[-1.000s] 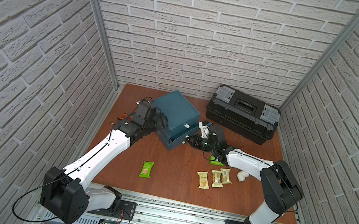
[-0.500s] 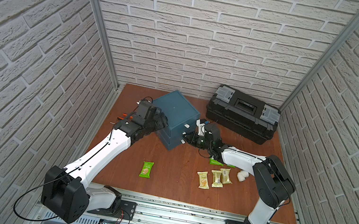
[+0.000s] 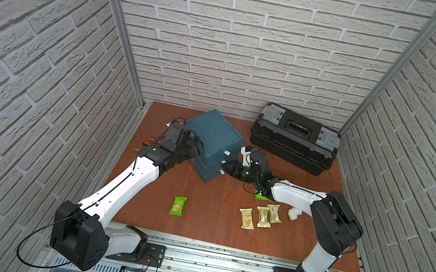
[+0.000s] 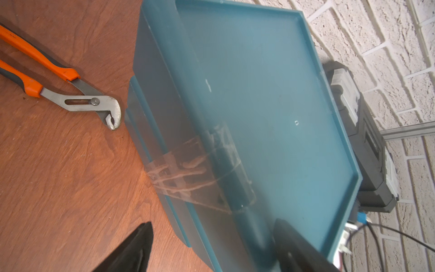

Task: Take the cookies out of the drawer
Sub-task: Close the drawer in the storage box, then open the drawer in the storage box.

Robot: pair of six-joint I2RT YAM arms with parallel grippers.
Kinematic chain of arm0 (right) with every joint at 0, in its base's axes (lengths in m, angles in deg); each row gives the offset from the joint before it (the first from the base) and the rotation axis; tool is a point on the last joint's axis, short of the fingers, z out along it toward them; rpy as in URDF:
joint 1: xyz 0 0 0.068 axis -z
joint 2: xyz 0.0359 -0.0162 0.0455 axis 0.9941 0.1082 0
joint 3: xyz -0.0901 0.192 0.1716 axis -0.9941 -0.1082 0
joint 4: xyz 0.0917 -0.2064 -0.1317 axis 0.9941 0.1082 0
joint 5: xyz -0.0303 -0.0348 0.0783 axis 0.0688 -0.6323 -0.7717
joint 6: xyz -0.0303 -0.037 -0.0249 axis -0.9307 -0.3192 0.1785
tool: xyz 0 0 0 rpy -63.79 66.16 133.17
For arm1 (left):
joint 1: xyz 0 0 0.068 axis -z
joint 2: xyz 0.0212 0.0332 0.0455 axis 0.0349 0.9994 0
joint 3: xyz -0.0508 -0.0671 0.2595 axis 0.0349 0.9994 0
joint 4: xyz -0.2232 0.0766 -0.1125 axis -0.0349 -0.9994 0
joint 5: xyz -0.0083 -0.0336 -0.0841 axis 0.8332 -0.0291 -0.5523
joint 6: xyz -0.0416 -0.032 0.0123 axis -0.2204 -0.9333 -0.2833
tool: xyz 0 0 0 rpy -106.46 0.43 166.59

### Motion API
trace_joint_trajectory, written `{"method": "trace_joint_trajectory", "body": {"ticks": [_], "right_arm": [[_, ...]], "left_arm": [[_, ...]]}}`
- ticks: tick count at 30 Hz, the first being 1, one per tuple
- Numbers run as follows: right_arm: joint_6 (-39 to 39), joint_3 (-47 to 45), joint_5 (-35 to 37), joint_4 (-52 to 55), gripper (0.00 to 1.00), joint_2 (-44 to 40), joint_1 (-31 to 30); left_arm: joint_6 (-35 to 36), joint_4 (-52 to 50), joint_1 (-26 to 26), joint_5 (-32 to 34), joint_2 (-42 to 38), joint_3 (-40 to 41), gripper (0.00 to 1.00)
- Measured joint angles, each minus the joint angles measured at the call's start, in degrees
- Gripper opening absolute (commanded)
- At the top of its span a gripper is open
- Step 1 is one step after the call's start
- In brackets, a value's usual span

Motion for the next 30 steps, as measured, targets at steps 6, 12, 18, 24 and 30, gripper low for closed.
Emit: {"method": "trace_joint_trajectory", "body": {"ticks": [6, 12, 18, 24, 30], "right_arm": [[0.26, -5.64, 1.22, -1.01, 0.58, -4.81, 0.02], [2.80, -6.43, 1.20, -3.58, 0.58, -0.24, -0.20], [4.96, -3.06, 0.09, -6.03, 0.57, 6.32, -0.66], [6.29, 0.24, -0.96, -8.31, 0.52, 10.34, -0.90], [7.63, 1.40, -1.84, -10.69, 0.38, 13.46, -0.94]], "left_arm": [[0.17, -2.23, -0.24, -0.70, 0.72, -2.71, 0.90], [0.09, -2.56, -0.26, -0.90, 1.97, -4.37, 0.92], [-0.61, -3.08, -0.31, -0.85, 3.91, -4.35, 0.88], [-1.40, -2.69, -0.31, -0.94, 4.11, -4.31, 0.83], [-1.68, -2.12, -0.31, -1.29, 4.11, -4.11, 0.79]]}}
